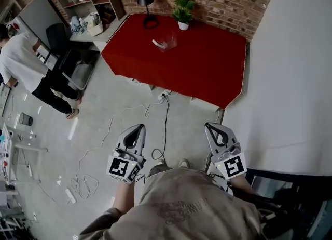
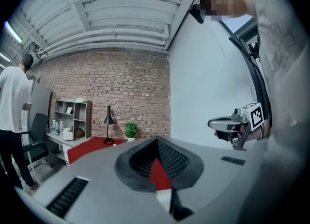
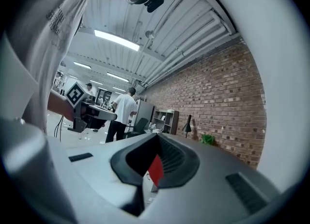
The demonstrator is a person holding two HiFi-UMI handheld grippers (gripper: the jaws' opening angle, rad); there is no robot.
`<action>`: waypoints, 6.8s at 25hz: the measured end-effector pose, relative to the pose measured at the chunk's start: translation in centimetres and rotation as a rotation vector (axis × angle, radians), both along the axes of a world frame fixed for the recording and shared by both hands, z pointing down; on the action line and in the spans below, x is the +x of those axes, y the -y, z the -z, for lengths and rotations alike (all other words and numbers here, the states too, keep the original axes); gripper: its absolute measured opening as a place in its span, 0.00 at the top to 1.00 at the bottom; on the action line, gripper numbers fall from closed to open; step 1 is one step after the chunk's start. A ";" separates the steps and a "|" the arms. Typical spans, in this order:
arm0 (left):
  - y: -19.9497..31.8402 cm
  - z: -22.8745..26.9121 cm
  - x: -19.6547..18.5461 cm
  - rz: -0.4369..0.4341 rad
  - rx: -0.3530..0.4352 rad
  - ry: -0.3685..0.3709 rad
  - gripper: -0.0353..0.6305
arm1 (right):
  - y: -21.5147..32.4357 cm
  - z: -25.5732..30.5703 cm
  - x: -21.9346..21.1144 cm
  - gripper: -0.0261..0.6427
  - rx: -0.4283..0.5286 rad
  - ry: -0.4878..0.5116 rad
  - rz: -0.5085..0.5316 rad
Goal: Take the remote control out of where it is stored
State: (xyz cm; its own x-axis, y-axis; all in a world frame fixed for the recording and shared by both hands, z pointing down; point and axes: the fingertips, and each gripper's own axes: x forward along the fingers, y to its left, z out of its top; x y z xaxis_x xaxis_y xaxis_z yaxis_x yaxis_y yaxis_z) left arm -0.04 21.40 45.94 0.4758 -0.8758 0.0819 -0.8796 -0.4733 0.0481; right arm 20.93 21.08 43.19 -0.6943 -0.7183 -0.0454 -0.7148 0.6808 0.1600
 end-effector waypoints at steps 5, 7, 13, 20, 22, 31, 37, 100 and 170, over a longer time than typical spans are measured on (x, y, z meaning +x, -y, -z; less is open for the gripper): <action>-0.2 -0.1 1.2 0.028 -0.010 0.007 0.94 | 0.1 -0.6 0.9 0.94 -0.005 0.000 0.051; -0.2 -0.1 1.3 0.037 -0.010 0.007 0.94 | 0.5 -0.6 1.0 0.94 -0.003 -0.006 0.058; 0.6 -0.2 1.0 0.048 -0.014 0.013 0.94 | 1.9 -0.3 0.7 0.94 0.015 0.011 0.057; 3.4 -1.8 1.2 0.003 -0.006 0.028 0.94 | 4.0 -1.8 1.3 0.94 0.018 0.005 0.025; 4.9 -2.1 1.1 -0.011 -0.005 0.028 0.94 | 5.2 -2.0 1.2 0.94 0.019 0.006 0.006; 14.0 -1.9 -2.2 -0.085 0.025 0.048 0.94 | 13.1 -1.9 -2.2 0.94 0.027 -0.001 -0.070; 21.0 -0.3 -3.9 -0.113 0.053 0.073 0.94 | 19.2 -1.7 -4.2 0.94 -0.007 -0.010 -0.115; 45.8 1.5 -11.8 -0.209 0.121 0.085 0.94 | 47.3 2.1 -15.0 0.94 0.017 -0.004 -0.179; 46.6 -1.1 -16.2 -0.054 0.036 0.052 0.94 | 64.9 -33.6 -28.5 0.62 -0.621 -0.816 -0.004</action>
State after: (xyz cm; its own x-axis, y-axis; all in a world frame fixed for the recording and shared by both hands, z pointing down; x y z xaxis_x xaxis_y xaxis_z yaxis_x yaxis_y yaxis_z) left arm -16.21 -25.23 47.08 0.5180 -0.8519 0.0769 -0.8538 -0.5204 -0.0146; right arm -7.56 -43.80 76.79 -0.3450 -0.4566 0.8201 -0.5485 0.8071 0.2186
